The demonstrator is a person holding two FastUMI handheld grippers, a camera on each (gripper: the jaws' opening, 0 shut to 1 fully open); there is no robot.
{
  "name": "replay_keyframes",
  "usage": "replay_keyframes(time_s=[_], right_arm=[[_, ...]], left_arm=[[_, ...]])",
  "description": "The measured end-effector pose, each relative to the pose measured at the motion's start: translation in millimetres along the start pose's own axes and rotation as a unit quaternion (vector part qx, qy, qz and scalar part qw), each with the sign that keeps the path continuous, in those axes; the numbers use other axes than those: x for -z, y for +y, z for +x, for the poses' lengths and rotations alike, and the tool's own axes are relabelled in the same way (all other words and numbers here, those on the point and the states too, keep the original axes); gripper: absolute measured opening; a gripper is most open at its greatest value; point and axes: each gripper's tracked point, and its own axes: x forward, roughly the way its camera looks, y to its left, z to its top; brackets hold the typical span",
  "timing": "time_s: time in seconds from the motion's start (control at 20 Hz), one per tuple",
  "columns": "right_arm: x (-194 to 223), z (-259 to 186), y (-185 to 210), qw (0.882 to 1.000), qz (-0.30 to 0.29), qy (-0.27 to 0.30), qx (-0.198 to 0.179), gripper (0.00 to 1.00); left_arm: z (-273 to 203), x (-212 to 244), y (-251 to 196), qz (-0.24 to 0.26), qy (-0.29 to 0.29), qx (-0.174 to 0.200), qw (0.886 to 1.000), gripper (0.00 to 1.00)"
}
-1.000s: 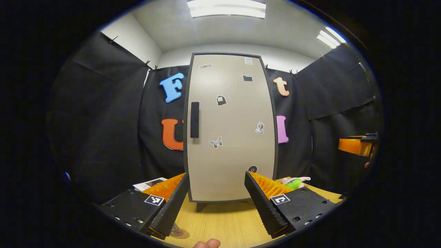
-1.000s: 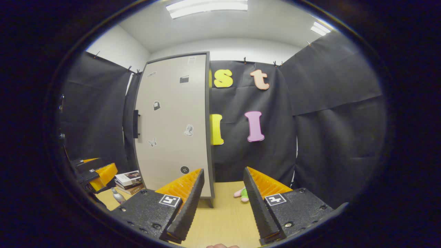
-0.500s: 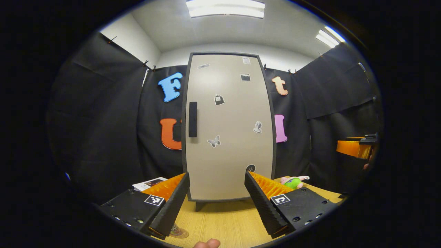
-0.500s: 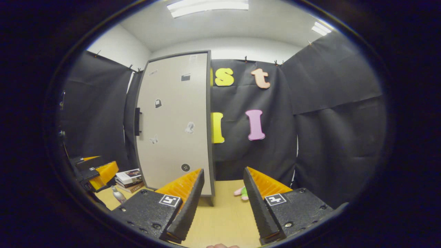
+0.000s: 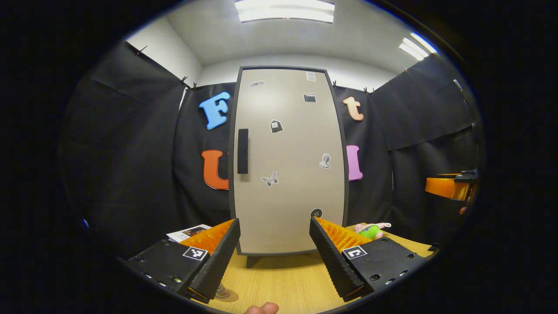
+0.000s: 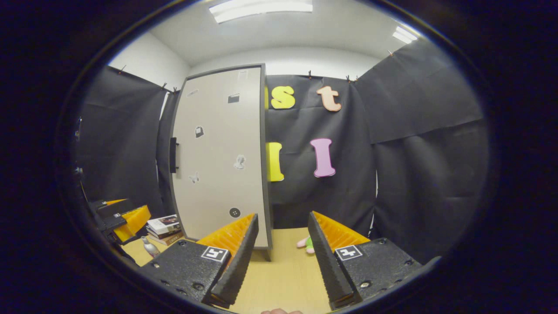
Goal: Open the cabinet door with the right hand, grasp the bottle in the cabinet with the left hand and place it on the coaster, then close the cabinet door with the right hand.
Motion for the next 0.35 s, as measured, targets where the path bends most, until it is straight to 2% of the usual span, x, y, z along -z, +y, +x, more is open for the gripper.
replay_keyframes(time_s=[0.35], right_arm=[[-0.8,2.3,-0.7,1.0,0.0,-0.001,0.001,0.75]], left_arm=[[3.7,0.1,-3.7,0.001,0.0,0.005,1.0,0.96]])
